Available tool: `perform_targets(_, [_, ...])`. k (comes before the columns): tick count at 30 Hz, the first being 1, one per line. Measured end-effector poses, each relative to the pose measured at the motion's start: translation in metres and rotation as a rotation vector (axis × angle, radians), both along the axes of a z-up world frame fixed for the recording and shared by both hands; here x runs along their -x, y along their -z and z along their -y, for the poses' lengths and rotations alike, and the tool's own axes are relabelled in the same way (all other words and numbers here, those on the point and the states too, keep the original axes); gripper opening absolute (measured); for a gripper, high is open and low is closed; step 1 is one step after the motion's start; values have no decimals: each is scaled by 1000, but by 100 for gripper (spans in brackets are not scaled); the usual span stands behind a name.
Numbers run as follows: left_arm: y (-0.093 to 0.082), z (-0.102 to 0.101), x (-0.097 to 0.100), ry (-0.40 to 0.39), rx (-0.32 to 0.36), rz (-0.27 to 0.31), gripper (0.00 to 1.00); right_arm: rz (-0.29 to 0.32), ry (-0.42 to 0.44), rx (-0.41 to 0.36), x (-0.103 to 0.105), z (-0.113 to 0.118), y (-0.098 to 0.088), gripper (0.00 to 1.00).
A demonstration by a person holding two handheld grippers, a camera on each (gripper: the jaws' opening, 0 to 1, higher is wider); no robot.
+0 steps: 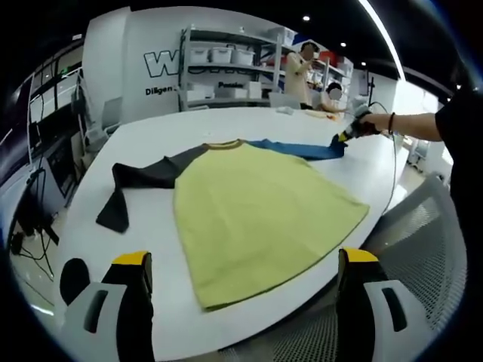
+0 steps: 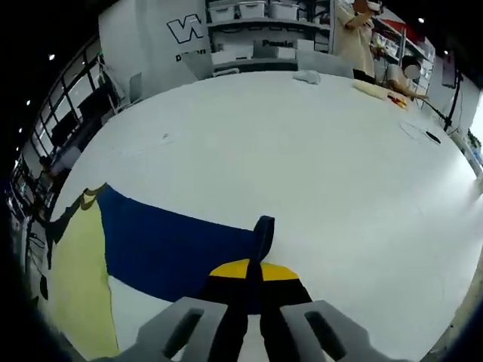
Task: Fold the garment on the visible template until the final outline fits inside the template.
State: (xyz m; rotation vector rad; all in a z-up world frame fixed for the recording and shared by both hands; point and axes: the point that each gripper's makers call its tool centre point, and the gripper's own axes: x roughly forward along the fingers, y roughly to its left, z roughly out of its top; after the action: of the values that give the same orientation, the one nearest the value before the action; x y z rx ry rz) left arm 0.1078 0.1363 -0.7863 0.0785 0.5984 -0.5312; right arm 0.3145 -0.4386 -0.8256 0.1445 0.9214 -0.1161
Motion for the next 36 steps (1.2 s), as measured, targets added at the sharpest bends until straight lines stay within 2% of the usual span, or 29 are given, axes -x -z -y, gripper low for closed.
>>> perform_targets(2, [0, 0, 0, -4, -12, -1, 99, 20, 20, -55, -6, -12, -7, 0])
perform_targets(4, [1, -1, -1, -12, -25, 5, 99, 43, 3, -76, -14, -23, -16, 0])
perform_targets(6, [-2, -4, -3, -40, -9, 17, 99, 75, -46, -94, -27, -50, -34, 0])
perform_targets(11, [-3, -4, -4, -43, -15, 21, 99, 83, -95, -128, -36, -87, -50, 0])
perform_targets(19, [-2, -4, -2, -46, -33, 10, 99, 72, -172, -153, -45, -136, -65, 0])
perform_targets(28, [-7, -2, -3, -48, -2, 23, 99, 77, -264, -174, -56, -195, -85, 0])
perform_targets(32, [-10, 0, -3, -46, 17, 27, 99, 78, -302, -169, -58, -219, -87, 0])
perform_targets(34, [-11, -1, -4, -50, 38, 30, 99, 83, -344, -183, -58, -245, -89, 0])
perform_targets(36, [-11, -1, -4, -49, 44, 29, 99, 83, -370, -189, -60, -260, -90, 0])
